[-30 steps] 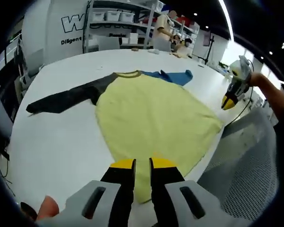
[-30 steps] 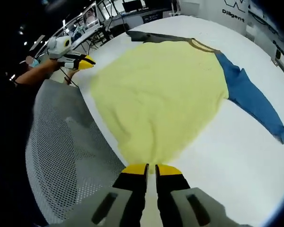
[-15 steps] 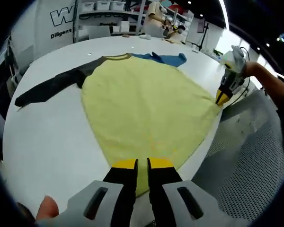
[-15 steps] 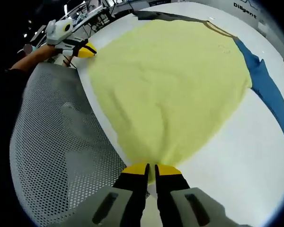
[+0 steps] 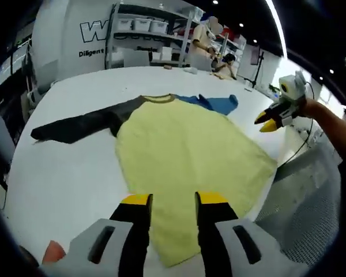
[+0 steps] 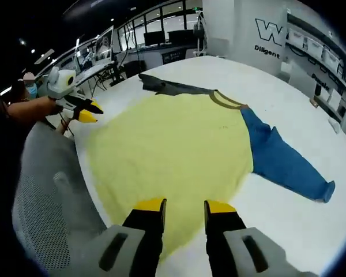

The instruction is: Fold the garment on the visible template until the final outline fits inside the template.

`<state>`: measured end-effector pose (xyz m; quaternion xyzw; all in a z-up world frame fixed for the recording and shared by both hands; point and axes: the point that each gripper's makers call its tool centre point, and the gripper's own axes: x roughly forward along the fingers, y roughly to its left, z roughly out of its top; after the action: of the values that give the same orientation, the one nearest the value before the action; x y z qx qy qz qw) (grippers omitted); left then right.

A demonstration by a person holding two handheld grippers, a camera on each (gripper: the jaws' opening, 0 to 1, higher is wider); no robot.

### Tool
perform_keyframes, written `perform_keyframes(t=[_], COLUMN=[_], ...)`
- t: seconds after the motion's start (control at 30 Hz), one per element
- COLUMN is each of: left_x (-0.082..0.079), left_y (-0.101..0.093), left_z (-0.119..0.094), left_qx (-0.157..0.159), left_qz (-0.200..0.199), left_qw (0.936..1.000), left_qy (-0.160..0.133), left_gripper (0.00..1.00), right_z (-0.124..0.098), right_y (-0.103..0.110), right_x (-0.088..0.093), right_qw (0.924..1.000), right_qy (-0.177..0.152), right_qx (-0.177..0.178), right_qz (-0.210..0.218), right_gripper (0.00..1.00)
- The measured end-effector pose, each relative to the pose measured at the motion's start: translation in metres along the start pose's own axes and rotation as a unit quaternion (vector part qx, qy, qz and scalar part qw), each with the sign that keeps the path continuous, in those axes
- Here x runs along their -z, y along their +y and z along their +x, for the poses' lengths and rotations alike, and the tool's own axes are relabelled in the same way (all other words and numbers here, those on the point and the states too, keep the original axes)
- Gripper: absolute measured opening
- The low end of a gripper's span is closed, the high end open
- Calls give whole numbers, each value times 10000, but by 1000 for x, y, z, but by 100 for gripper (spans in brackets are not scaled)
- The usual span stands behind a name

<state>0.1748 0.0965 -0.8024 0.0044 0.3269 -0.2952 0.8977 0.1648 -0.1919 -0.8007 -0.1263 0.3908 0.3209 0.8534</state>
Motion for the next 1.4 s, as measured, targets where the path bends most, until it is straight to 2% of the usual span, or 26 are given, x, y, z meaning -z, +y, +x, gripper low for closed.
perform_keyframes(t=[0.07,0.1,0.13,0.2,0.23,0.27,0.33,0.5,0.6,0.73,0.83,0.9,1.0,1.03,1.13,1.17,1.2,1.27,1.3,1.4], left_x=[-12,-20,-24,-31,-41,-46,-54,-66,-63,-60,-58,-54,-51,-51,-52,-52,-51,-49,-48,-43], left_y=[9,17,18,22,27,29,33,28,19,7,3,0,-2,-2,1,2,2,4,4,6], left_z=[0,-1,-2,-4,-6,-8,-11,-10,-7,-3,0,4,5,5,6,6,7,9,9,12], left_qx=[-247,-487,-550,-650,-792,-884,-1042,-1056,-963,-784,-725,-629,-542,-542,-562,-567,-564,-569,-568,-567], left_qz=[-24,-75,-48,-192,-269,-238,-236,-397,-422,-328,-240,-195,-186,-194,-185,-184,-190,-220,-213,-231], left_qw=[9993,9975,9968,9950,9916,9895,9857,9793,9797,9814,9832,9857,9872,9872,9869,9869,9870,9877,9879,9893], left_qy=[-276,-515,-576,-734,-985,-1116,-1301,-1681,-1709,-1724,-1658,-1551,-1487,-1484,-1501,-1500,-1491,-1442,-1428,-1328], left_gripper=[65,75,83,92,96,99,99,99,99,99,99,98,95,95,93,93,93,93,93,92], right_z=[0,-1,-1,-3,-4,-4,-5,-10,-12,-19,-22,-27,-41,-44,-65,-67,-75,-82,-85,-84], right_y=[-9,-12,-15,-21,-25,-27,-31,-54,-70,-105,-125,-151,-193,-195,-237,-241,-257,-273,-280,-295], right_x=[-8,-10,-11,-15,-17,-18,-20,-28,-30,-32,-29,-23,-11,-10,6,7,16,20,24,33], right_qw=[9995,9993,9990,9982,9976,9973,9967,9918,9883,9802,9761,9690,9521,9490,9247,9227,9122,8985,8940,8915], right_qy=[-203,-255,-285,-383,-438,-461,-500,-755,-874,-1019,-1076,-1116,-1251,-1273,-1395,-1392,-1384,-1534,-1530,-1404], right_qx=[252,289,329,449,513,545,603,963,1133,1573,1692,1934,2391,2463,3048,3103,3302,3487,3552,3687], right_qz=[-44,31,86,86,133,156,200,370,519,643,834,1054,1436,1502,1807,1819,1993,2180,2263,2226], right_gripper=[39,41,43,44,45,45,46,45,42,40,39,37,32,31,29,28,26,26,24,22])
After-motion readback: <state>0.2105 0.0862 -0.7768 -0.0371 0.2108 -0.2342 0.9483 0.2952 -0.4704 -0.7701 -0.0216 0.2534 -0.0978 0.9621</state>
